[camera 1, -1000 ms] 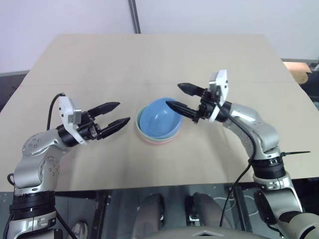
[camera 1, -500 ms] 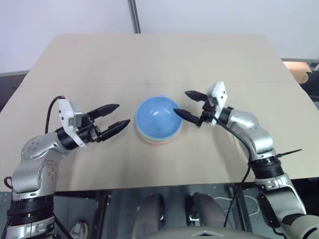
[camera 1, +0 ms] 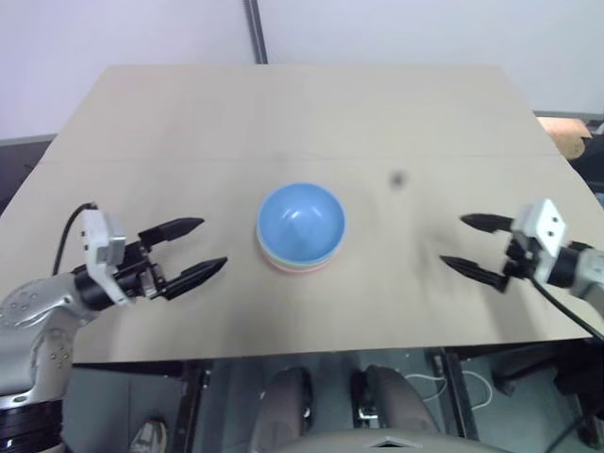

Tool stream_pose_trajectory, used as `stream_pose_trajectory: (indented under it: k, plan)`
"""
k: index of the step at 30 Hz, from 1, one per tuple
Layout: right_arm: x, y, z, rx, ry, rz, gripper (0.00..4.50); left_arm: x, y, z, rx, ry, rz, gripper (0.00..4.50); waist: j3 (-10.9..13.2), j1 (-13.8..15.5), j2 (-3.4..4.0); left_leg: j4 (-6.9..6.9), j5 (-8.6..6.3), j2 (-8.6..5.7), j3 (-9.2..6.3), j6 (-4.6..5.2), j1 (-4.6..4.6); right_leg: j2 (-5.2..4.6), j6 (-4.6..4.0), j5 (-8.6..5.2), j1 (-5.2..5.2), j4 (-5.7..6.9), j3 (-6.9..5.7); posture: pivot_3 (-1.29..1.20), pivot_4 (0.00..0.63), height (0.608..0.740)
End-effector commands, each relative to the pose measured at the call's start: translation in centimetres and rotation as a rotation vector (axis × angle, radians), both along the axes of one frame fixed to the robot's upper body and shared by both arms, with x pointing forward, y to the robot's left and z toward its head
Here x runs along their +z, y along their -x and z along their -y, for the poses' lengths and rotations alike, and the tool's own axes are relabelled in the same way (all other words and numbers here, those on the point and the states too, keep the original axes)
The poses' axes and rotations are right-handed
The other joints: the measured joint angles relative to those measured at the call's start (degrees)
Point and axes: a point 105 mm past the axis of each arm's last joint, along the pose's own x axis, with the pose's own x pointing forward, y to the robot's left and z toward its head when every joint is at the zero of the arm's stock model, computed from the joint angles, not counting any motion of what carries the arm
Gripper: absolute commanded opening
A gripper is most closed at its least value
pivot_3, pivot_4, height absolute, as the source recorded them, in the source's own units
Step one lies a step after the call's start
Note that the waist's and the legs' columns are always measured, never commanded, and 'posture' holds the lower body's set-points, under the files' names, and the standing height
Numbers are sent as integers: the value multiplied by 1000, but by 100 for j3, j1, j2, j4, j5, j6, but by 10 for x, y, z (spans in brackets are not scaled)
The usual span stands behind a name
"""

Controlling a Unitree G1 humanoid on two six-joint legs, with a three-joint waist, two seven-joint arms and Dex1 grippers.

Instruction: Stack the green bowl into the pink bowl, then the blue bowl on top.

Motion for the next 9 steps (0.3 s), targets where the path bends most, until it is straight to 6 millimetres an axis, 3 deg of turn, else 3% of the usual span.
stream_pose_trajectory:
  k: [1, 5, 9]
  plan:
    - [18, 10, 23, -41, 39, 64, 4500, 13, 3, -10, 58, -81, 65, 4473, 0, 1, 1, 0, 0, 0, 0, -1, 3, 0, 0, 0, 1, 0, 1, 0, 150, 740]
    - [22, 18, 42, -98, 48, 56, 4500, 15, 12, -18, 77, -134, 87, 4473, 0, -2, 0, 1, 1, 1, 0, -2, 7, 0, 0, 0, 6, 0, 2, 0, 150, 740]
    - [25, 19, 47, -117, 39, 59, 4500, 14, 16, -24, 97, -148, 72, 4473, 0, 7, 1, 2, 2, 2, -1, -3, 7, 0, 0, -1, 5, 0, 2, 0, 150, 740]
